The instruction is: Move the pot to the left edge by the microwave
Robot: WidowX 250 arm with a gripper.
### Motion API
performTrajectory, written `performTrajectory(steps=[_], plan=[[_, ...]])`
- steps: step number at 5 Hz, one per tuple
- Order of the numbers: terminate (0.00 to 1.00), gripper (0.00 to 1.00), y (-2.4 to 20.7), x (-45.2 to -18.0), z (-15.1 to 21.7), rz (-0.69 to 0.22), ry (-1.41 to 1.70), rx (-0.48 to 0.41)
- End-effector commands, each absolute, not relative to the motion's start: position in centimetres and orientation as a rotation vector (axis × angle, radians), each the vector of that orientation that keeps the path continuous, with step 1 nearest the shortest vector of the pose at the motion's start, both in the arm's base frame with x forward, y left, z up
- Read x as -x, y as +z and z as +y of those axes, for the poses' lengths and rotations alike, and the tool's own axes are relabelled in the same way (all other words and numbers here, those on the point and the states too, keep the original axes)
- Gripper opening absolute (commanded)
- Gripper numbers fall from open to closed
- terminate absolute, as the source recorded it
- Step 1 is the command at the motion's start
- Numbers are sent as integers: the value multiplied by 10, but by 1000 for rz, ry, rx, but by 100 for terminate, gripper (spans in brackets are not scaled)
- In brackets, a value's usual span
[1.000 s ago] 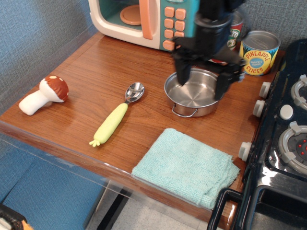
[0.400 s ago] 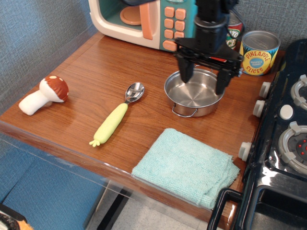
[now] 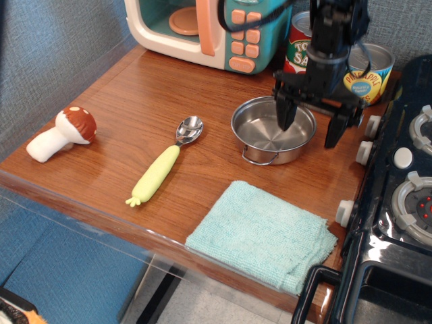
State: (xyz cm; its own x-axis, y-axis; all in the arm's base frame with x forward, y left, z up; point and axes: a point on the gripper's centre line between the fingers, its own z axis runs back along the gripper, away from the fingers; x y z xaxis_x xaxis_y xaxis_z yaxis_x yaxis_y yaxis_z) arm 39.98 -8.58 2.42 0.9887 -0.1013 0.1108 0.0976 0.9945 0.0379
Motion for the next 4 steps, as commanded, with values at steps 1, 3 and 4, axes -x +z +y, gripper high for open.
performTrajectory(steps=[1,3,4], plan=[[0,0,22,-406,-78,-135,-78,-45],[0,0,41,-410,-74,-152,-57,-17],[0,0,69,-410,-66,-177,-33,-57]])
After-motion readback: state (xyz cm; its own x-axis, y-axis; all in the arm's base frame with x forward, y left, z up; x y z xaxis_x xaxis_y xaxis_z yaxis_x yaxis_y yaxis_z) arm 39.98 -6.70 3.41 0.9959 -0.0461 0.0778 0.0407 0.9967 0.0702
